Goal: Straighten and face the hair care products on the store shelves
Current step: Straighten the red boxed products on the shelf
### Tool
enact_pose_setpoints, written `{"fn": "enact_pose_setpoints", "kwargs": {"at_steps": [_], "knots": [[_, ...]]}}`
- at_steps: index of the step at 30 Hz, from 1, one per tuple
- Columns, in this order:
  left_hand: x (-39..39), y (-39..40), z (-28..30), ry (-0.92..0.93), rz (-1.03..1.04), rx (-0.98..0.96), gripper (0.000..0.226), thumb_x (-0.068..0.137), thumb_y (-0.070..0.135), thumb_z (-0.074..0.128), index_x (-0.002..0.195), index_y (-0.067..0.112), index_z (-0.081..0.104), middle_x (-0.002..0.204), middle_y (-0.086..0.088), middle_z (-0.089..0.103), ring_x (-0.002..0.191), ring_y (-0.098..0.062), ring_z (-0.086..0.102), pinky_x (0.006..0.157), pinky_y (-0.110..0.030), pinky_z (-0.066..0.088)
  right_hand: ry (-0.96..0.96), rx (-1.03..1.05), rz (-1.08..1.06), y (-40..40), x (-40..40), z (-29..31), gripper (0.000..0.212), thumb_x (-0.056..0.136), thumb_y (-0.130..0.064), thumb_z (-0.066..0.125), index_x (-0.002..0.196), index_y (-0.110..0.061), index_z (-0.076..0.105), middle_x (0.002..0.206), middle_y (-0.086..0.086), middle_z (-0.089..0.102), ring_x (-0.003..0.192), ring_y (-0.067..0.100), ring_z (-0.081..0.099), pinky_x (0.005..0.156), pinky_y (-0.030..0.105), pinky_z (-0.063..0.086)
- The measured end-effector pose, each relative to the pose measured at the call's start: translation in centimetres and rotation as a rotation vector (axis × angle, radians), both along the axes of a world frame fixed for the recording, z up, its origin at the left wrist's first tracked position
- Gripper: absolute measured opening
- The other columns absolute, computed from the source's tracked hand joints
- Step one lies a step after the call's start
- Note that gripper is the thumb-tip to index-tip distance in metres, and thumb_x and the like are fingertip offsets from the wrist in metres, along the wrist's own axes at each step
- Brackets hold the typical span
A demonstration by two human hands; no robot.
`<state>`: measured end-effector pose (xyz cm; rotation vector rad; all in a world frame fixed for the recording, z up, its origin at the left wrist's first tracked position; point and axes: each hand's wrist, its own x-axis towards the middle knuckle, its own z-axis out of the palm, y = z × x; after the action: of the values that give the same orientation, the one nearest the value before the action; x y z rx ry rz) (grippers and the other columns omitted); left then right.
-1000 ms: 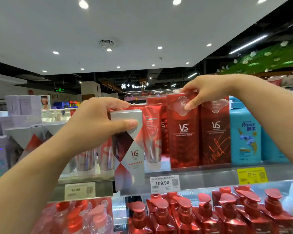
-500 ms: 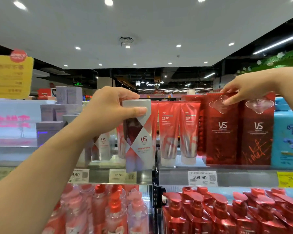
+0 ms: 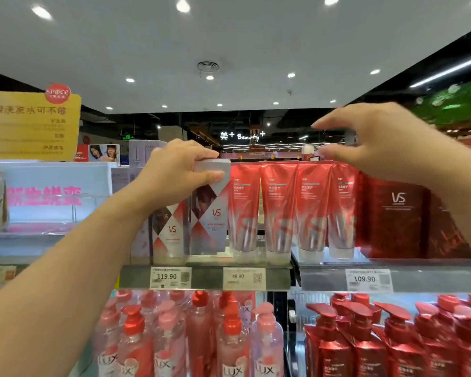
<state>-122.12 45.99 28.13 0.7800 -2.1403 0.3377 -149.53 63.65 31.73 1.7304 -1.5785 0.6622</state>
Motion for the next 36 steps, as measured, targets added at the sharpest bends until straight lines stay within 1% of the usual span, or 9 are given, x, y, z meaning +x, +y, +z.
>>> {"fn": "enact_pose_setpoints", "kwargs": {"at_steps": [2, 7, 12, 15, 18, 22, 28, 32, 36], "knots": [[0.5, -1.1, -0.4, -0.039, 0.042, -0.034, 0.052, 0.091, 0.054, 0.059, 0.134, 0.026, 0.059, 0.126, 0.004, 0.063, 0.115, -0.018, 0.051, 0.099, -0.051, 0.038, 0.002, 0.003, 0.042, -0.2, 2.0, -1.4, 0.041, 0.092, -0.044, 0.062, 0.131, -0.03, 0.062, 0.121, -0.007, 0.068, 0.099, 0.012, 0.063, 0.087, 0.034, 0.048], [1.0, -3.4, -1.3, -0.104, 0.1, -0.103, 0.054, 0.091, 0.06, 0.052, 0.135, 0.03, 0.058, 0.127, 0.005, 0.063, 0.12, -0.02, 0.049, 0.093, -0.048, 0.034, -0.105, 0.079, 0.075, -2.1, 4.8, -3.5, 0.025, 0.094, -0.04, 0.063, 0.117, -0.034, 0.068, 0.093, -0.025, 0.064, 0.067, -0.019, 0.054, 0.062, 0.013, 0.039], [0.9, -4.9, -1.7, -0.163, 0.112, -0.132, 0.054, 0.092, 0.063, 0.047, 0.135, 0.032, 0.056, 0.127, 0.008, 0.062, 0.122, -0.019, 0.047, 0.094, -0.047, 0.032, -0.165, 0.143, 0.073, -3.8, 5.9, -4.6, 0.023, 0.094, -0.043, 0.063, 0.114, -0.035, 0.069, 0.101, -0.021, 0.069, 0.093, 0.004, 0.061, 0.091, 0.033, 0.049], [0.8, -5.3, -1.8, -0.236, 0.124, -0.145, 0.049, 0.093, 0.063, 0.045, 0.131, 0.035, 0.058, 0.12, 0.01, 0.063, 0.117, -0.018, 0.047, 0.093, -0.046, 0.033, -0.205, 0.161, 0.079, -4.4, 6.2, -5.0, 0.022, 0.094, -0.045, 0.063, 0.112, -0.034, 0.07, 0.098, -0.022, 0.068, 0.089, 0.004, 0.059, 0.106, 0.048, 0.046], [0.8, -5.4, -2.3, -0.298, 0.148, -0.157, 0.048, 0.094, 0.062, 0.043, 0.13, 0.035, 0.059, 0.119, 0.01, 0.064, 0.115, -0.019, 0.049, 0.093, -0.046, 0.035, -0.214, 0.127, 0.095, -4.9, 6.4, -5.5, 0.02, 0.094, -0.04, 0.064, 0.111, -0.031, 0.071, 0.1, -0.02, 0.067, 0.073, -0.008, 0.053, 0.106, 0.048, 0.046], [1.1, -5.9, -2.9, -0.303, 0.181, -0.129, 0.052, 0.095, 0.064, 0.037, 0.135, 0.036, 0.055, 0.123, 0.009, 0.062, 0.116, -0.019, 0.05, 0.093, -0.046, 0.038, -0.203, 0.097, 0.099, -5.7, 6.6, -6.4, 0.018, 0.094, -0.037, 0.066, 0.11, -0.03, 0.072, 0.115, -0.012, 0.067, 0.086, -0.004, 0.055, 0.09, 0.03, 0.05], [0.9, -6.0, -3.0, -0.301, 0.181, -0.123, 0.063, 0.09, 0.07, 0.027, 0.13, 0.033, 0.059, 0.122, 0.006, 0.06, 0.111, -0.019, 0.053, 0.09, -0.048, 0.044, -0.213, 0.063, 0.118, -7.1, 7.0, -7.4, 0.015, 0.094, -0.031, 0.065, 0.107, -0.03, 0.073, 0.121, -0.011, 0.067, 0.11, 0.006, 0.059, 0.099, 0.033, 0.048], [0.2, -5.5, -3.4, -0.237, 0.21, -0.138, 0.073, 0.088, 0.075, 0.017, 0.121, 0.029, 0.064, 0.125, 0.002, 0.06, 0.114, -0.022, 0.051, 0.089, -0.049, 0.043, -0.249, 0.059, 0.155, -7.5, 7.2, -9.1, 0.013, 0.093, -0.026, 0.067, 0.104, -0.028, 0.074, 0.115, -0.011, 0.068, 0.106, 0.007, 0.062, 0.095, 0.034, 0.052], [-1.3, -3.7, -4.4, -0.095, 0.155, -0.239, 0.061, 0.092, 0.066, 0.037, 0.121, 0.021, 0.068, 0.124, -0.003, 0.063, 0.122, -0.026, 0.05, 0.093, -0.049, 0.038, -0.258, 0.087, 0.173, -7.2, 6.5, -10.5, 0.015, 0.093, -0.026, 0.067, 0.105, -0.026, 0.075, 0.111, -0.009, 0.07, 0.099, 0.006, 0.064, 0.091, 0.032, 0.053]]}}
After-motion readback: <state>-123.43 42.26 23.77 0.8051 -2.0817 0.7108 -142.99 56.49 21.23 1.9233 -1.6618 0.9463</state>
